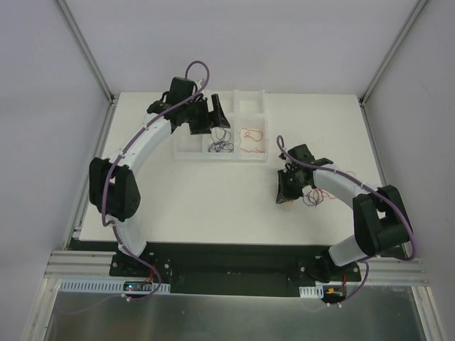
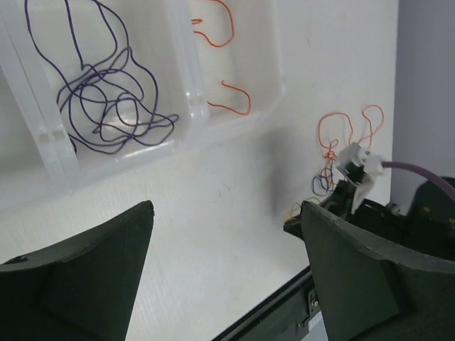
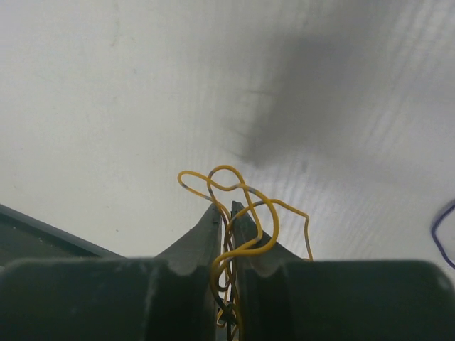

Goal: Untangle the cables

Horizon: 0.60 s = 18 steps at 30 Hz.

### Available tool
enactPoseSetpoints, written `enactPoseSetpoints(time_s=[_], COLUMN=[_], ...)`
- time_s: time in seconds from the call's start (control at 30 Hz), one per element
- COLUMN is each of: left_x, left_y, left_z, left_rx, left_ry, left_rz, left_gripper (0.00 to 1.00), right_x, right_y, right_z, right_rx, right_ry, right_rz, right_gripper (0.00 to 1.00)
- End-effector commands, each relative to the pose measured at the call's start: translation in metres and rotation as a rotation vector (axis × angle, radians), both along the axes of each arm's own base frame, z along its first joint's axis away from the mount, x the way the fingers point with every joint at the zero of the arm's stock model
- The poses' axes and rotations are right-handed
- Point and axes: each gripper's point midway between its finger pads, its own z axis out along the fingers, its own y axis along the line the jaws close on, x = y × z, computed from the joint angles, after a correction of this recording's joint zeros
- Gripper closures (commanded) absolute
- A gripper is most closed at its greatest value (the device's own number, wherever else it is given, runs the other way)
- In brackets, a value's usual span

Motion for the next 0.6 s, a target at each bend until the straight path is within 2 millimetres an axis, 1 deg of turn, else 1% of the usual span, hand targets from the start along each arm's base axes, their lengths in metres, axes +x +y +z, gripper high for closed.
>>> enactPoseSetpoints(time_s=[0.0, 0.07, 0.1, 0.13, 0.17, 0.2, 0.23, 0.3, 0.33, 0.4, 0.5, 0.57], left_x=[-0.059, -0.087, -0.101, -0.114, -0.128, -0.141, -0.155, -0.181, -0.194, -0.212, -0.224, -0.23], left_y=[0.011, 0.018, 0.021, 0.024, 0.027, 0.031, 0.032, 0.032, 0.033, 0.03, 0.023, 0.012], left_z=[0.027, 0.023, 0.016, 0.013, 0.004, -0.001, -0.007, -0.016, -0.02, -0.031, -0.041, -0.044], left_rx=[-0.035, -0.04, -0.04, -0.042, -0.037, -0.033, -0.034, -0.057, -0.065, -0.056, -0.041, -0.04], left_ry=[-0.025, -0.008, 0.013, 0.019, 0.041, 0.048, 0.065, 0.111, 0.132, 0.157, 0.188, 0.216], left_rz=[-0.071, -0.087, -0.095, -0.103, -0.107, -0.111, -0.117, -0.13, -0.135, -0.16, -0.197, -0.242], left_gripper=[0.18, 0.18, 0.18, 0.18, 0.18, 0.18, 0.17, 0.16, 0.16, 0.16, 0.24, 0.29], right_x=[0.006, 0.0, -0.004, -0.01, -0.012, -0.016, -0.017, -0.017, -0.016, -0.013, -0.011, -0.015], right_y=[0.035, 0.054, 0.064, 0.074, 0.084, 0.09, 0.094, 0.1, 0.1, 0.099, 0.091, 0.083], right_z=[0.032, 0.041, 0.045, 0.048, 0.052, 0.053, 0.054, 0.059, 0.064, 0.07, 0.072, 0.066], right_rx=[0.065, 0.091, 0.11, 0.138, 0.176, 0.196, 0.219, 0.255, 0.261, 0.265, 0.251, 0.23], right_ry=[-0.081, -0.103, -0.108, -0.11, -0.12, -0.119, -0.12, -0.131, -0.147, -0.17, -0.165, -0.14], right_rz=[0.095, 0.156, 0.184, 0.212, 0.232, 0.245, 0.249, 0.243, 0.239, 0.226, 0.196, 0.172], right_gripper=[0.87, 0.86, 0.84, 0.76, 0.61, 0.5, 0.43, 0.32, 0.3, 0.29, 0.3, 0.34])
